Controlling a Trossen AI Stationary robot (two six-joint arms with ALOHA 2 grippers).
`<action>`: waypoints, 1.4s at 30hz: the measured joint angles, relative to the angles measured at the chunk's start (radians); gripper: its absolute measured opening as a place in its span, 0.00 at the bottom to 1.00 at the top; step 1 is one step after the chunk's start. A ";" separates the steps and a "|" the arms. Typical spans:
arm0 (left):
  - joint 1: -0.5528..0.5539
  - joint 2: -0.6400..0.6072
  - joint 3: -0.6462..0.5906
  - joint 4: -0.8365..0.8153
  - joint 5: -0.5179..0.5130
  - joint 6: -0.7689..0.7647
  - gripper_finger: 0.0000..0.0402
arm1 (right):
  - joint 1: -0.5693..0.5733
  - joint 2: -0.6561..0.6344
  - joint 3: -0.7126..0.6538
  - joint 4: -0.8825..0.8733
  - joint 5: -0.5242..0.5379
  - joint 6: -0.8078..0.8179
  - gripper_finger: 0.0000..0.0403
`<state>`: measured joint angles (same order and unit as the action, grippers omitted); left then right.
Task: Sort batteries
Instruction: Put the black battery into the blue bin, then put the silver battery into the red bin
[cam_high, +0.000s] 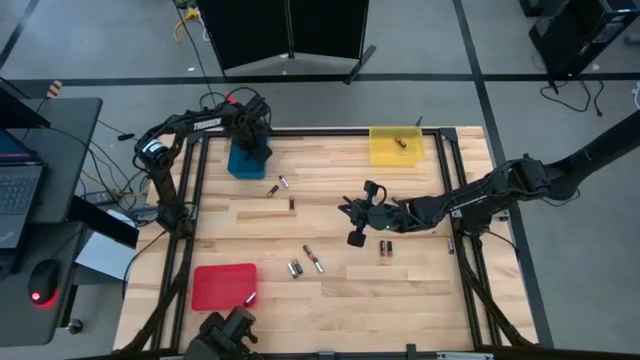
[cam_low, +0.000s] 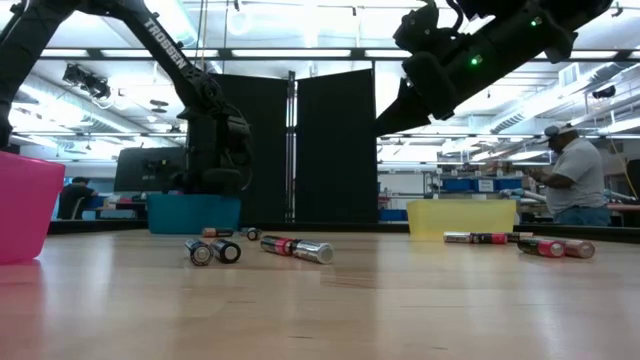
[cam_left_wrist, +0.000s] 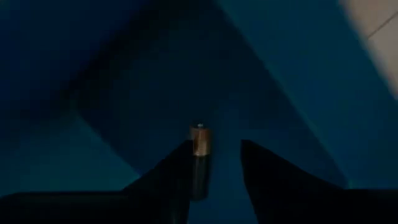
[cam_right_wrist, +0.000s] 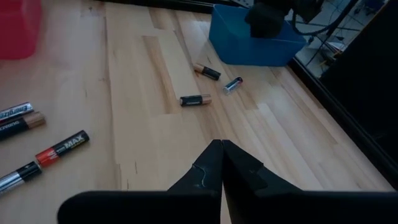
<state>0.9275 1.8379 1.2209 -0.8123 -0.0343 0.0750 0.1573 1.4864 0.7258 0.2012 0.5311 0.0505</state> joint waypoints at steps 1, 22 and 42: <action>-0.002 -0.007 0.000 0.010 -0.004 0.000 0.36 | -0.002 0.000 0.000 0.000 -0.002 0.000 0.03; -0.149 -0.273 -0.093 0.194 -0.099 0.018 0.36 | -0.005 0.000 0.000 -0.043 -0.108 0.111 0.09; -0.662 -0.878 -0.829 1.007 -0.121 -0.189 0.36 | 0.118 0.005 0.000 -0.043 -0.141 0.343 0.26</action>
<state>0.2653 0.9597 0.3923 0.1950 -0.1554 -0.1145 0.2752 1.4915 0.7261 0.1579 0.3897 0.3933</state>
